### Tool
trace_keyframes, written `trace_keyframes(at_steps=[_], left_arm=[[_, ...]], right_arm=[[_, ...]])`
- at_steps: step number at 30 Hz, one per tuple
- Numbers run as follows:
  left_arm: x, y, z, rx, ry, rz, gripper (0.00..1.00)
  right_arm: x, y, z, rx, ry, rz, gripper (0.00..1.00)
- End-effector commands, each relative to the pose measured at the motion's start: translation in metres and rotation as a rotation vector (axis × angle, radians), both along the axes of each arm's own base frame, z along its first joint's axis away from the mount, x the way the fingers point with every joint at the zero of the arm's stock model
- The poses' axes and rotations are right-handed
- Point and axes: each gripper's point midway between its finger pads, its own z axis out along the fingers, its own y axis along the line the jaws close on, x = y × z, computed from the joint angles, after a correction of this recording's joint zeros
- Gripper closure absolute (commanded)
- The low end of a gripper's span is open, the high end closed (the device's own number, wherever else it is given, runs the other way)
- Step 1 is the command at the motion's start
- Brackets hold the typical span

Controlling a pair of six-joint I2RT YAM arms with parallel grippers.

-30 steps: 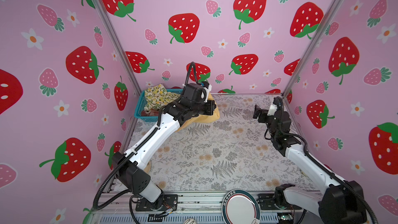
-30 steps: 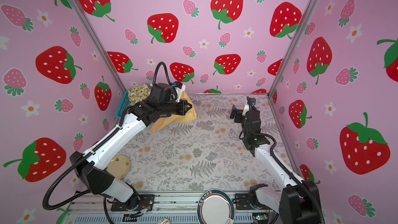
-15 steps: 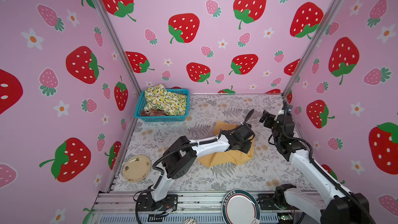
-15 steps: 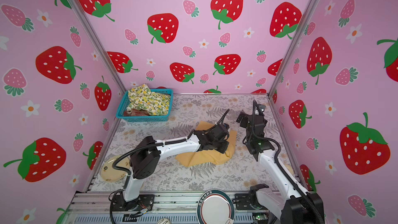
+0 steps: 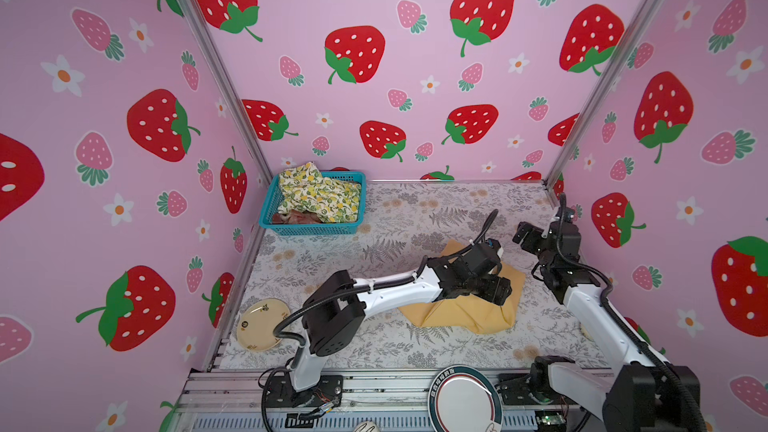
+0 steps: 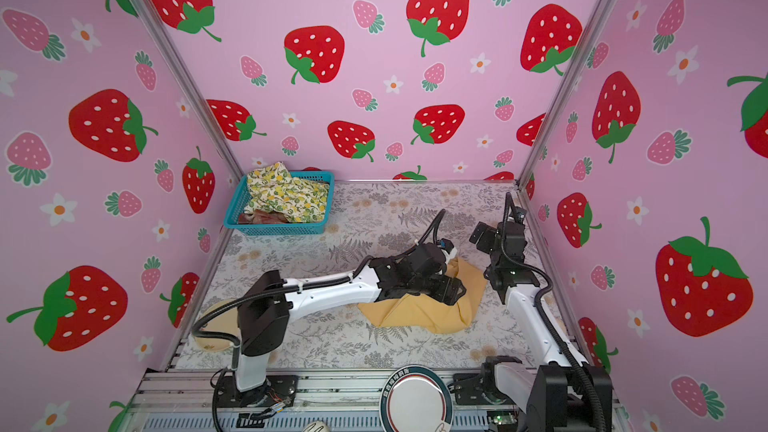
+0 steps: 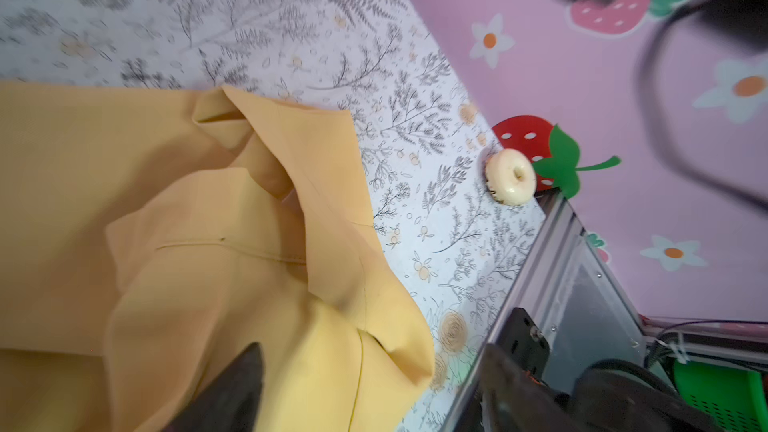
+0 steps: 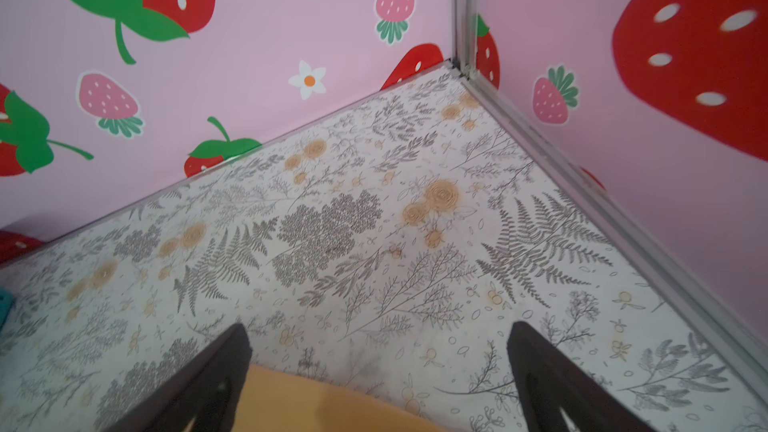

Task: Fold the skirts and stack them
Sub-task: 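Pull the yellow skirt out and lay it on the table while the right arm approaches, then grasp the skirt's waistband with the right gripper while the left gripper holds the hem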

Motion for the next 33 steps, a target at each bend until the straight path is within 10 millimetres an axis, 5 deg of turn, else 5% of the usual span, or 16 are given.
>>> trace_keyframes(at_steps=[1, 4, 12, 22, 26, 33], left_arm=[[0.007, 0.025, 0.043, -0.043, -0.06, 0.044, 0.0], [0.014, 0.057, 0.036, 0.001, -0.085, 0.109, 0.01], [0.028, 0.122, -0.029, 0.119, -0.005, 0.242, 0.01], [0.008, 0.144, -0.089, 0.186, 0.064, 0.221, 0.02], [0.001, 0.158, -0.108, 0.212, 0.088, 0.248, 0.02], [-0.001, 0.175, -0.117, 0.239, 0.086, 0.293, 0.02]], right_arm=[[0.001, 0.02, 0.001, 0.054, 0.027, 0.106, 0.0], [-0.002, 0.031, -0.001, 0.065, 0.052, 0.164, 0.0], [-0.026, 0.072, -0.02, 0.041, 0.167, 0.302, 0.0], [-0.053, 0.105, -0.043, 0.06, 0.217, 0.423, 0.05], [-0.065, 0.115, -0.051, 0.071, 0.246, 0.49, 0.16], [-0.08, 0.125, -0.063, 0.089, 0.277, 0.538, 0.27]])
